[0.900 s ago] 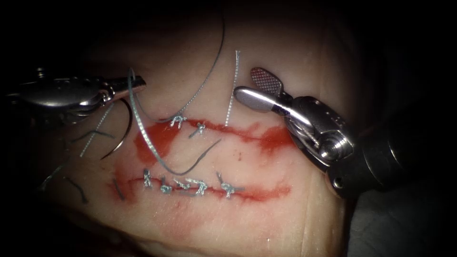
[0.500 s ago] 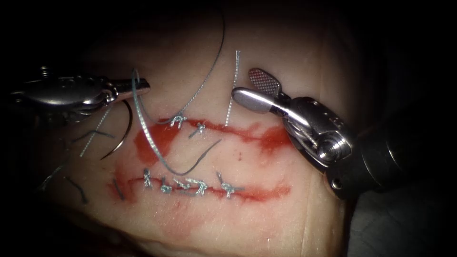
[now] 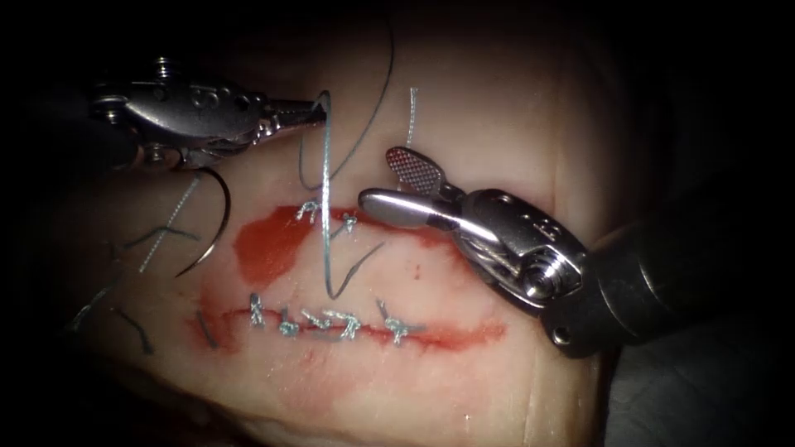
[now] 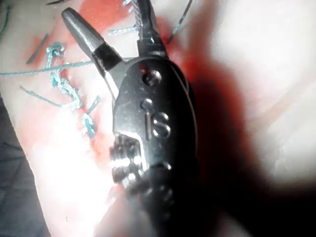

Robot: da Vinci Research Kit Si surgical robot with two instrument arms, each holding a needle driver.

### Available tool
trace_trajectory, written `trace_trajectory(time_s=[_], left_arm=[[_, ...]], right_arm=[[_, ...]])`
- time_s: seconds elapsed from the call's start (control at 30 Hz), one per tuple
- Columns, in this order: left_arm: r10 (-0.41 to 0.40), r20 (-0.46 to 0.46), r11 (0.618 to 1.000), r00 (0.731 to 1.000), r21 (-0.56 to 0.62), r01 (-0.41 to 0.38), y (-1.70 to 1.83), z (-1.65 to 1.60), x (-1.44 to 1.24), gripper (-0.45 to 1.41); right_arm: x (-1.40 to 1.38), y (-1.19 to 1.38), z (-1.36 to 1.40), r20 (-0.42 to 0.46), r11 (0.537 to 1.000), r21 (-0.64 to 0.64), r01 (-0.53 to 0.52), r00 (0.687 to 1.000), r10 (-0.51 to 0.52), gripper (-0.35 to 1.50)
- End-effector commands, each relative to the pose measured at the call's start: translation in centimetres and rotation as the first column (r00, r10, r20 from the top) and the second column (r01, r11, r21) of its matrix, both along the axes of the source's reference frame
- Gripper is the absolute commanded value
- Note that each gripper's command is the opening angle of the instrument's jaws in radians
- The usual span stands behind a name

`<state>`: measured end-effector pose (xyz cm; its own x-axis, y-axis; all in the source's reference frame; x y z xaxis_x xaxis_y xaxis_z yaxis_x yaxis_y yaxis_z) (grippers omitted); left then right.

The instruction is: Wound Closure

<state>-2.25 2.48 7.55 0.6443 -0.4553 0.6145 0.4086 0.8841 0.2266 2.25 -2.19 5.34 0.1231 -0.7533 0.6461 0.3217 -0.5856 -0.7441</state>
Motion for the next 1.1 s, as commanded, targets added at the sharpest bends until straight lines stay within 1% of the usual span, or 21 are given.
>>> trace_trajectory(time_s=[0.03, 0.13, 0.17, 0.2, 0.27, 0.37, 0.47, 0.57, 0.6, 0.67, 0.73, 0.83, 0.93, 1.03, 1.1], left_arm=[[0.024, -0.005, 0.999, 1.0, -0.024, -0.024, 0.05, 0.07, -0.06, -0.45], [0.051, -0.048, 0.996, 0.998, -0.073, -0.054, 0.1, 0.15, -0.09, -0.45], [0.048, -0.071, 0.995, 0.996, -0.079, -0.054, 0.11, 0.19, -0.1, -0.45], [0.065, -0.098, 0.994, 0.993, -0.081, -0.073, 0.13, 0.26, -0.13, -0.45], [0.073, -0.112, 0.994, 0.991, -0.073, -0.081, 0.12, 0.3, -0.14, -0.45], [0.092, -0.148, 0.993, 0.985, -0.063, -0.103, 0.02, 0.45, -0.15, -0.45], [0.109, -0.199, 0.991, 0.974, -0.055, -0.122, -0.16, 0.63, -0.16, -0.45], [0.099, -0.25, 0.99, 0.963, -0.069, -0.12, -0.32, 0.77, -0.16, -0.45], [0.11, -0.279, 0.99, 0.954, -0.057, -0.13, -0.43, 0.84, -0.16, -0.45], [0.131, -0.292, 0.989, 0.947, -0.032, -0.147, -0.51, 0.87, -0.14, -0.45], [0.134, -0.296, 0.988, 0.946, -0.03, -0.149, -0.55, 0.87, -0.12, -0.45], [0.149, -0.291, 0.987, 0.945, -0.015, -0.16, -0.65, 0.83, -0.06, -0.45], [0.187, -0.269, 0.981, 0.945, -0.005, -0.195, -0.74, 0.74, 0.0, -0.45], [0.217, -0.266, 0.973, 0.939, -0.012, -0.229, -0.78, 0.61, 0.03, -0.45], [0.224, -0.261, 0.972, 0.939, -0.006, -0.234, -0.78, 0.52, 0.04, -0.45]], right_arm=[[0.18, -0.06, 0.03, -0.009, 1.0, -0.002, 0.013, 1.0, -0.013, 1.23], [0.33, -0.12, 0.0, -0.04, 0.999, -0.007, 0.053, 0.998, -0.053, 1.21], [0.37, -0.14, -0.01, -0.049, 0.998, -0.008, 0.07, 0.996, -0.07, 1.25], [0.44, -0.17, -0.04, -0.074, 0.995, -0.012, 0.098, 0.992, -0.099, 1.25], [0.47, -0.18, -0.05, -0.083, 0.994, -0.013, 0.11, 0.99, -0.111, 1.25], [0.51, -0.19, -0.09, -0.115, 0.99, -0.017, 0.142, 0.983, -0.143, 1.21], [0.54, -0.18, -0.11, -0.139, 0.992, -0.023, 0.125, 0.982, -0.127, 1.21], [0.54, -0.16, -0.13, -0.184, 0.995, -0.038, 0.089, 0.978, -0.094, 1.21], [0.52, -0.14, -0.15, -0.216, 0.997, -0.046, 0.064, 0.974, -0.073, 1.21], [0.49, -0.1, -0.17, -0.241, 0.998, -0.049, 0.043, 0.969, -0.053, 1.21], [0.47, -0.07, -0.19, -0.256, 0.998, -0.046, 0.031, 0.966, -0.042, 1.21], [0.43, -0.01, -0.23, -0.272, 1.0, -0.005, -0.011, 0.962, 0.009, 1.21], [0.39, 0.03, -0.25, -0.264, 0.996, 0.047, -0.08, 0.96, 0.09, 1.2], [0.36, 0.08, -0.26, -0.203, 0.981, 0.095, -0.168, 0.962, 0.185, 1.16], [0.35, 0.12, -0.24, -0.16, 0.973, 0.107, -0.203, 0.963, 0.218, 1.15]])
